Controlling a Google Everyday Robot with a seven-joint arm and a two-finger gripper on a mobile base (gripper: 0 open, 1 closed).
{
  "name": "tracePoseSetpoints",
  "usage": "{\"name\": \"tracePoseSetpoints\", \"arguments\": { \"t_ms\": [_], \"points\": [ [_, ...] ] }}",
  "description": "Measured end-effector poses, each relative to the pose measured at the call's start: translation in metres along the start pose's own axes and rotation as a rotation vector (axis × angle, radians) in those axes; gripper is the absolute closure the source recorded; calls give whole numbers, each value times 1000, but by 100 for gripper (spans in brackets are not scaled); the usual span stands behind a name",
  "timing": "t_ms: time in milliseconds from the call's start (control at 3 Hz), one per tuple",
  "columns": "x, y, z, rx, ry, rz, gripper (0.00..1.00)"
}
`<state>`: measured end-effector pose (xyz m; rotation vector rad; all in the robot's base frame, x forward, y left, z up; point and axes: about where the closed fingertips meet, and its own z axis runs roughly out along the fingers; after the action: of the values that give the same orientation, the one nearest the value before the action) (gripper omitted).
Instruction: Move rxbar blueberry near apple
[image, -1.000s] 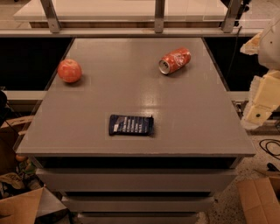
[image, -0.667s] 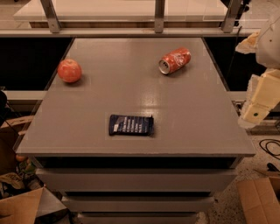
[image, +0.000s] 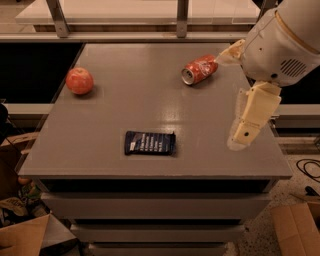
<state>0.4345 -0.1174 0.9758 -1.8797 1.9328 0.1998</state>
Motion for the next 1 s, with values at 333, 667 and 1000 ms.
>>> {"name": "tracePoseSetpoints", "arguments": {
  "t_ms": [333, 667, 1000],
  "points": [
    [0, 0, 0, 0, 0, 0, 0],
    [-7, -6, 12, -5, -9, -24, 0],
    [-28, -6, 62, -66, -80, -61, 0]
  ]
}}
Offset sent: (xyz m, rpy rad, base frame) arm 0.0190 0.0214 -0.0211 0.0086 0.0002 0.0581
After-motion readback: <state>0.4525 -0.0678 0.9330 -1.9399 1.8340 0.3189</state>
